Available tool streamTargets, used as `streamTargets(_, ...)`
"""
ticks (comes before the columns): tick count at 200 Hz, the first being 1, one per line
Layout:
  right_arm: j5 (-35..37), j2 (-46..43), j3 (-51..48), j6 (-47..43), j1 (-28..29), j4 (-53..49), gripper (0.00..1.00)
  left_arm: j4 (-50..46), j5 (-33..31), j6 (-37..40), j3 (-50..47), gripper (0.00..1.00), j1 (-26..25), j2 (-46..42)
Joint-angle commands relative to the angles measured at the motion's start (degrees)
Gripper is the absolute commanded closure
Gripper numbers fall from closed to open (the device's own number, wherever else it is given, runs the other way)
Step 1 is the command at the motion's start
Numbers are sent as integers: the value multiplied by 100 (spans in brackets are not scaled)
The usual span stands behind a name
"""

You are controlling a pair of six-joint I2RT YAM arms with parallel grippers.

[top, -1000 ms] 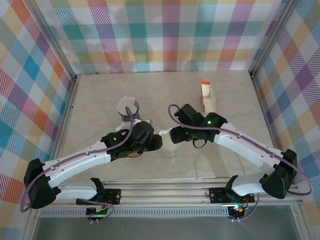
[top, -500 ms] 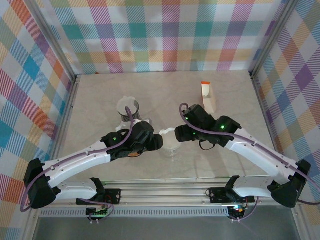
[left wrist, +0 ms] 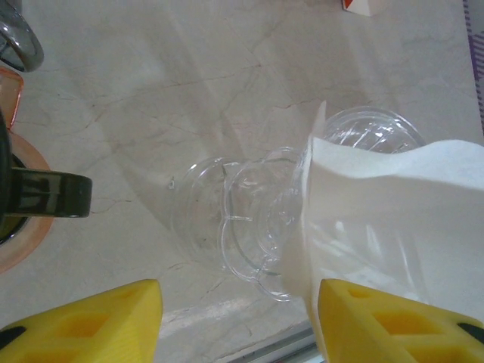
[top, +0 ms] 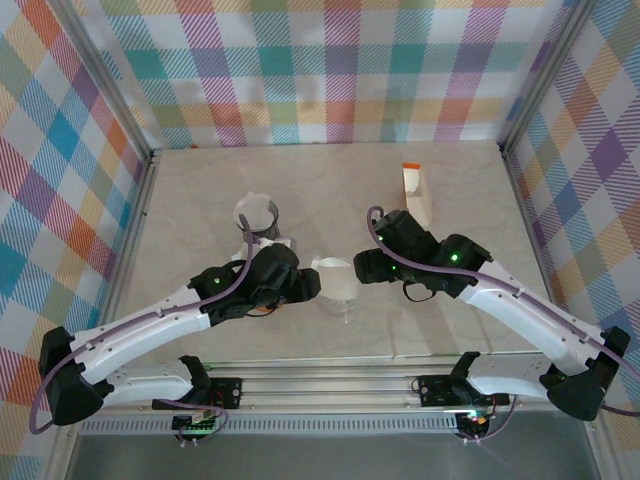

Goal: Place the coffee filter in the dripper

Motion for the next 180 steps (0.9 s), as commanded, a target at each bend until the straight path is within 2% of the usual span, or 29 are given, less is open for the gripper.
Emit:
streamTargets(1,98,-123,-59,58,-35,-69,24,-193,-103,-8,150,41,36,-135)
streamTargets(24,-7,-128,-77,21,-33,1,24,-113,-18,-7,138,40,33,-55)
streamTargets(77,-1150,189,-25,-565,-36,191,27,11,32,-26,146,40,37,106)
streamTargets(120,-852,813,107,-672,-30,75,23,29,3,-25,113,40,36,182)
streamTargets(180,-865,1575,252,-701,-36,219,22,56,24,-8,127,40,38,255)
